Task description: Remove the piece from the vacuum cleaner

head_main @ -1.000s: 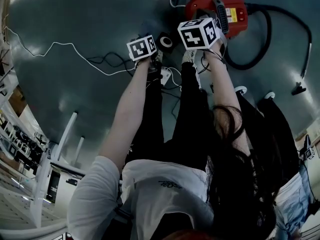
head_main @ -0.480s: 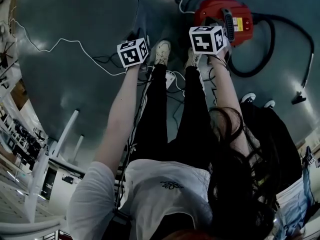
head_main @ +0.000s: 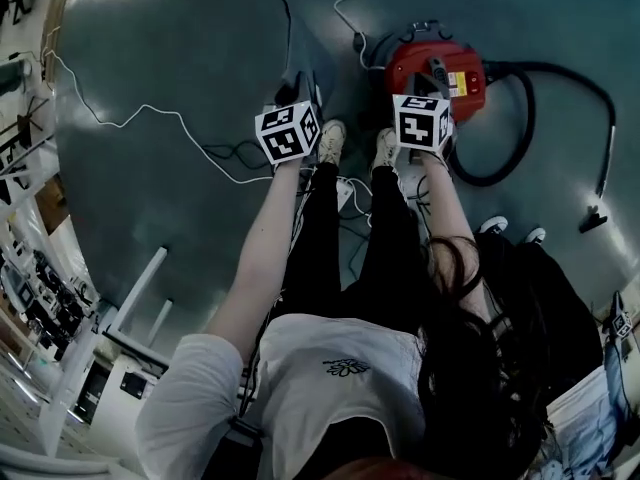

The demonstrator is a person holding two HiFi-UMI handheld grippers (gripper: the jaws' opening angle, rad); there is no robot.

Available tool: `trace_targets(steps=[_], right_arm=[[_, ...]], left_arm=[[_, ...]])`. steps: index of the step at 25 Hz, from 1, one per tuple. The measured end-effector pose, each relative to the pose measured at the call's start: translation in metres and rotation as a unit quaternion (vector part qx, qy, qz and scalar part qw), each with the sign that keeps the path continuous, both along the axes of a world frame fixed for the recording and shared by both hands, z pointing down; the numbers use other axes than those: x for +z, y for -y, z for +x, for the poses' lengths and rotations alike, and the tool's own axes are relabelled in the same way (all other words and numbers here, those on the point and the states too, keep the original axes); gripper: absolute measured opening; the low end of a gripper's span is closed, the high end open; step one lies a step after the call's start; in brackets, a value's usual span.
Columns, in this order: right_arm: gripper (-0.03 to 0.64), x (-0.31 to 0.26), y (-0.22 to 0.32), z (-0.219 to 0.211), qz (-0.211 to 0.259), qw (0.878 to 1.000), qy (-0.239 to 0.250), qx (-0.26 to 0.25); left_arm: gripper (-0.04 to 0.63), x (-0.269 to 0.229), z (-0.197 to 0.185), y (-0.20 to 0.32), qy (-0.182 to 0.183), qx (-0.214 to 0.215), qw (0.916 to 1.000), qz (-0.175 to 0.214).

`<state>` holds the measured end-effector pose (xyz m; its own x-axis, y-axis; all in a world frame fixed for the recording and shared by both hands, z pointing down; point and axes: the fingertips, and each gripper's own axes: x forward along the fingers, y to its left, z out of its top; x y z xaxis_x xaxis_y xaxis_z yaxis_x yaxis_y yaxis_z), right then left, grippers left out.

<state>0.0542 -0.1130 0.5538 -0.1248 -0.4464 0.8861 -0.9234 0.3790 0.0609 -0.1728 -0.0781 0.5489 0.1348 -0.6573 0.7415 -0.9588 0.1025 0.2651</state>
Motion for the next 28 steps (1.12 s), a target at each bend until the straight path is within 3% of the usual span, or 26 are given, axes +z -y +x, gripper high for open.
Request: trace_targets(steps=[3, 6, 9, 12, 15, 19, 22, 25, 28], right_arm=[[-0.002, -0.076, 0.016, -0.012, 0.065, 0.997, 0.046, 0.026], [-0.002, -0.140, 0.027, -0.045, 0.153, 0.983, 0.088, 0.045], [-0.002, -0.206, 0.032, -0.065, 0.206, 0.968, 0.130, 0.061], [-0.002, -0.305, 0.037, -0.040, 0.257, 0.950, 0.163, 0.065], [-0.002, -0.397, 0.039, -0.013, 0.326, 0.921, 0.200, 0.071], [-0.002, -0.501, 0.009, 0.008, 0.407, 0.875, 0.256, 0.061], [-0.002, -0.554, -0.010, 0.007, 0.457, 0.847, 0.270, 0.040], [-0.002, -0.580, -0.018, 0.009, 0.494, 0.829, 0.261, 0.028], [-0.002, -0.593, -0.031, 0.016, 0.512, 0.824, 0.242, 0.023]], left_arm=[[0.014, -0.071, -0.001, 0.022, 0.011, -0.001, 0.9985, 0.053], [0.014, -0.127, -0.015, 0.031, 0.047, 0.025, 0.9930, 0.105], [0.014, -0.193, -0.011, 0.041, 0.069, 0.061, 0.9808, 0.172], [0.014, -0.292, 0.027, 0.053, 0.065, 0.067, 0.9666, 0.238], [0.014, -0.384, 0.051, 0.065, 0.044, 0.052, 0.9451, 0.320], [0.014, -0.501, 0.073, 0.048, 0.032, 0.063, 0.9030, 0.424], [0.014, -0.560, 0.076, 0.034, 0.025, 0.082, 0.8761, 0.474], [0.014, -0.591, 0.080, 0.026, 0.014, 0.078, 0.8596, 0.505], [0.014, -0.614, 0.090, 0.015, 0.028, 0.080, 0.8460, 0.526]])
